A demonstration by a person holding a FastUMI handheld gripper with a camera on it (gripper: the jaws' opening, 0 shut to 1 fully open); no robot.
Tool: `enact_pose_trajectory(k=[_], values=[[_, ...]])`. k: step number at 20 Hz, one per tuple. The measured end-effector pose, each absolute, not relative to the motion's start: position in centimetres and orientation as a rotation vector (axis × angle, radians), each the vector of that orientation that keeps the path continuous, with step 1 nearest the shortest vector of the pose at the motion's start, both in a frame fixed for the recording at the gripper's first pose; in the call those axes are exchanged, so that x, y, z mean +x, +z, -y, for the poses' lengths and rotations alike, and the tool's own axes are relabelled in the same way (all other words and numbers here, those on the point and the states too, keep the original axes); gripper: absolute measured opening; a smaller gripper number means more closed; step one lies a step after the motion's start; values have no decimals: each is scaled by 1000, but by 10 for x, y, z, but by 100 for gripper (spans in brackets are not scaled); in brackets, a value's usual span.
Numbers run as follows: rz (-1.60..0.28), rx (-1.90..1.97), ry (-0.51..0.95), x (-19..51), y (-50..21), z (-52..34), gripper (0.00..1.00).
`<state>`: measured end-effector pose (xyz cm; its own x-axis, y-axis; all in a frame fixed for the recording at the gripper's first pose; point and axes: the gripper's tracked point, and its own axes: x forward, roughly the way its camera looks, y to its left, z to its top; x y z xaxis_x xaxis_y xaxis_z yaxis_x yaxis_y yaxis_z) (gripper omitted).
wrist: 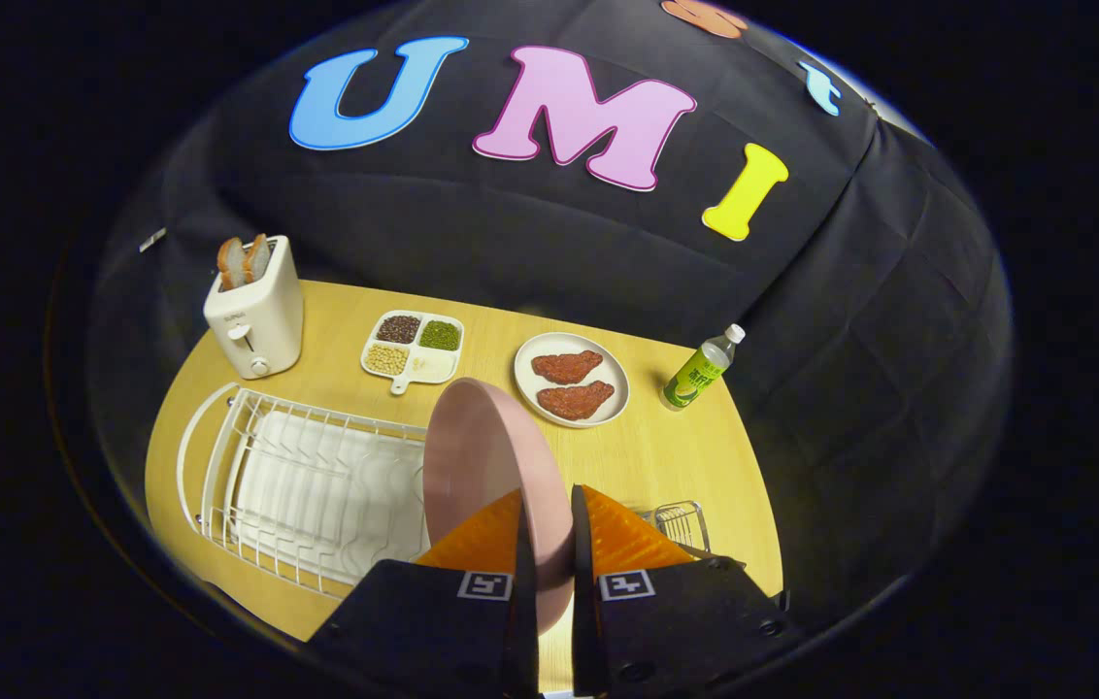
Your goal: Take the plate from the dish rack, then take the spoon from the basket and place it into the plate.
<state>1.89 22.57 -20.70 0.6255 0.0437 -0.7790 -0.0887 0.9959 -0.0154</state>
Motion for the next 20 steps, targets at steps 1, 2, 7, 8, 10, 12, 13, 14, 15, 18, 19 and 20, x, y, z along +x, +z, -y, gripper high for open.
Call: enact_pose_trajectory(k=[1, 2, 7, 8, 10, 12, 13, 14, 15, 18, 19, 20], values=[[-899, -14, 86, 8, -204, -220, 18], [-908, 26, 93, -4, -201, -214, 18], [-943, 203, 99, -67, -200, -180, 18], [-961, 236, 97, -82, -204, -175, 18], [-994, 275, 110, -113, -214, -168, 18], [-1033, 305, 120, -145, -230, -167, 18], [-1054, 323, 125, -162, -240, -168, 18], [-1080, 344, 128, -176, -253, -171, 18], [-1109, 368, 131, -188, -267, -176, 18], [-1198, 427, 133, -217, -308, -188, 18], [-1219, 445, 130, -223, -319, -193, 18], [-1235, 464, 130, -227, -329, -197, 18]])
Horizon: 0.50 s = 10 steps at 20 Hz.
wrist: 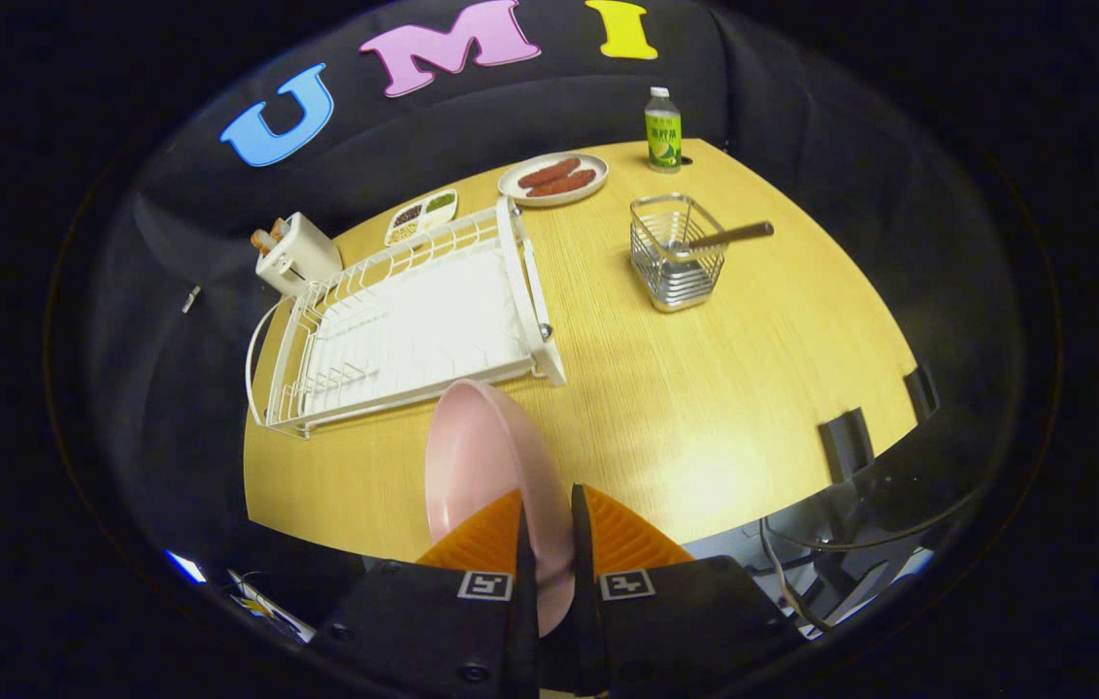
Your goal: Take the plate from the dish rack, then take the spoon from the basket and place it into the plate.
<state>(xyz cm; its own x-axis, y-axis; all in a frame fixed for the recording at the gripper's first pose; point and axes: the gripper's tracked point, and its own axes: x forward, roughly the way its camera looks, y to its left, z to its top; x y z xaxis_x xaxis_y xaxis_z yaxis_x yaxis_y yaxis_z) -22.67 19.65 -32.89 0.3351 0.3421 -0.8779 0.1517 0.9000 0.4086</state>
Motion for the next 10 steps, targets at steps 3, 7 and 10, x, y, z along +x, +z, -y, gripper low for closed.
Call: enact_pose_trajectory(k=[3, 7, 10], values=[[-1258, 519, 146, -226, -354, -206, 18], [-1252, 624, 147, -211, -374, -223, 18], [-1268, 580, 121, -209, -393, -220, 21]])
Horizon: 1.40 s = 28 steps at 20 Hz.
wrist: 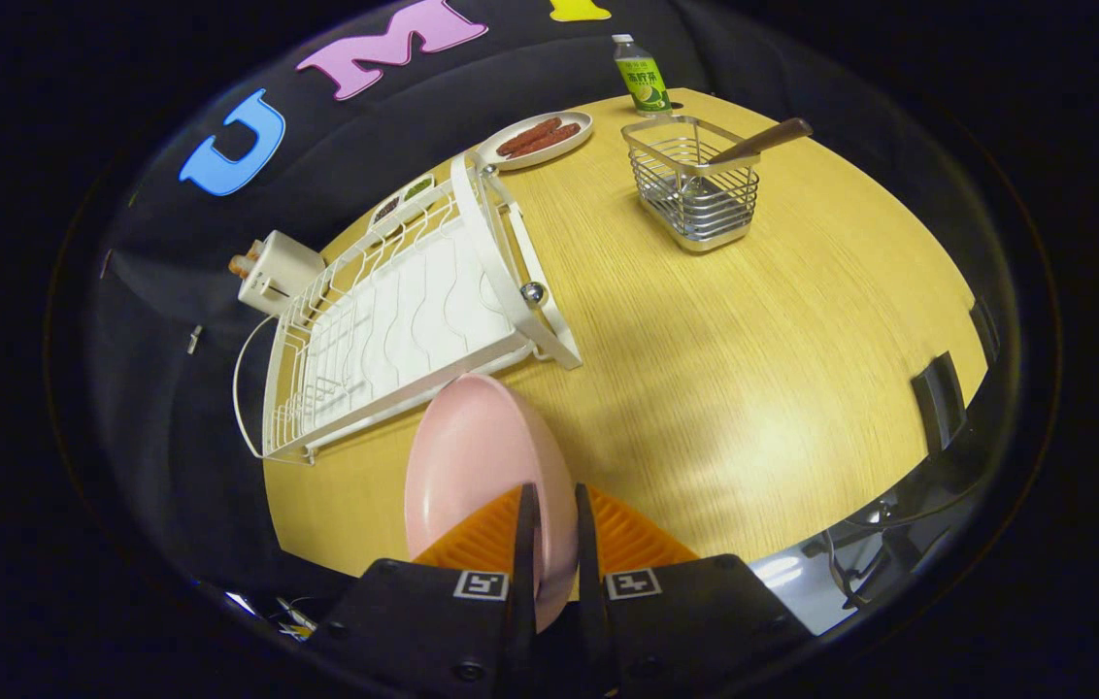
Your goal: Take the plate from the dish rack, then take the spoon from the basket and place it into the plate.
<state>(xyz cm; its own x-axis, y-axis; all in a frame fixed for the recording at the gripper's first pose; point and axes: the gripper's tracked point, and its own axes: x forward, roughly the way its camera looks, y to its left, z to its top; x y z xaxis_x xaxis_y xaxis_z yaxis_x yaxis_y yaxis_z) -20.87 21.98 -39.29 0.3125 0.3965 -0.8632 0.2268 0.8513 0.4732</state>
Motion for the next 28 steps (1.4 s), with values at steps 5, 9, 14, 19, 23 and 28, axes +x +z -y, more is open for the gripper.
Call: enact_pose_trajectory(k=[5, 9, 14, 19, 23, 28], values=[[-1259, 348, 114, -204, -418, -202, 39], [-1191, 257, 158, -192, -407, -189, 68], [-958, 161, 241, -157, -344, -144, 77], [-689, 77, 222, -88, -264, -73, 79], [-714, 82, 184, -50, -284, -23, 83], [-825, 48, 247, -33, -349, -15, 80]])
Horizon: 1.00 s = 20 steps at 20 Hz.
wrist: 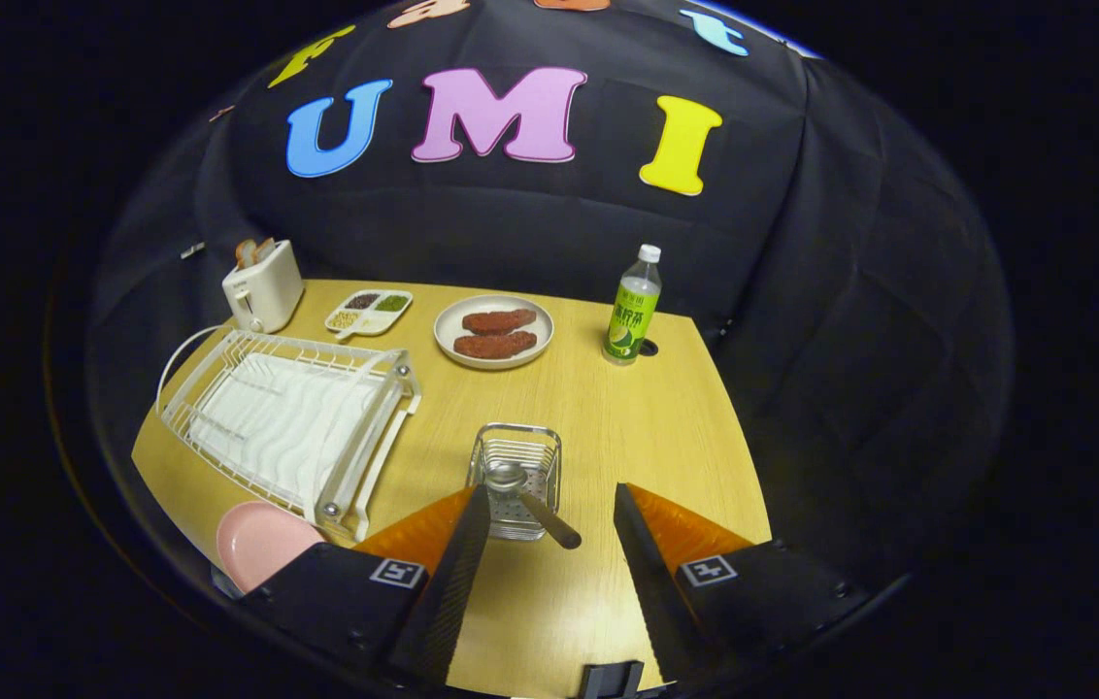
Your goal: Take the plate from the dish rack, then take the spoon from the basket and place it into the plate.
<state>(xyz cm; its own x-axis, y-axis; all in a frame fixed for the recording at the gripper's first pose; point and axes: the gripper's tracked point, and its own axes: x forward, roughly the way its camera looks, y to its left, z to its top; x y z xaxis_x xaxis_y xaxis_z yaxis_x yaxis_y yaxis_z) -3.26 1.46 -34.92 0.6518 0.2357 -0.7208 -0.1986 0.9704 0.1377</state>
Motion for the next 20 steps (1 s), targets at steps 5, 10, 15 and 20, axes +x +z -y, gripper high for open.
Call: enact_pose_trajectory(k=[5, 10, 15, 20], values=[[-904, 70, 303, -30, -387, -25, 56], [-918, 93, 356, -32, -392, -37, 29], [-915, 95, 386, -35, -385, -50, 12], [-866, 116, 356, -27, -353, -40, 12]])
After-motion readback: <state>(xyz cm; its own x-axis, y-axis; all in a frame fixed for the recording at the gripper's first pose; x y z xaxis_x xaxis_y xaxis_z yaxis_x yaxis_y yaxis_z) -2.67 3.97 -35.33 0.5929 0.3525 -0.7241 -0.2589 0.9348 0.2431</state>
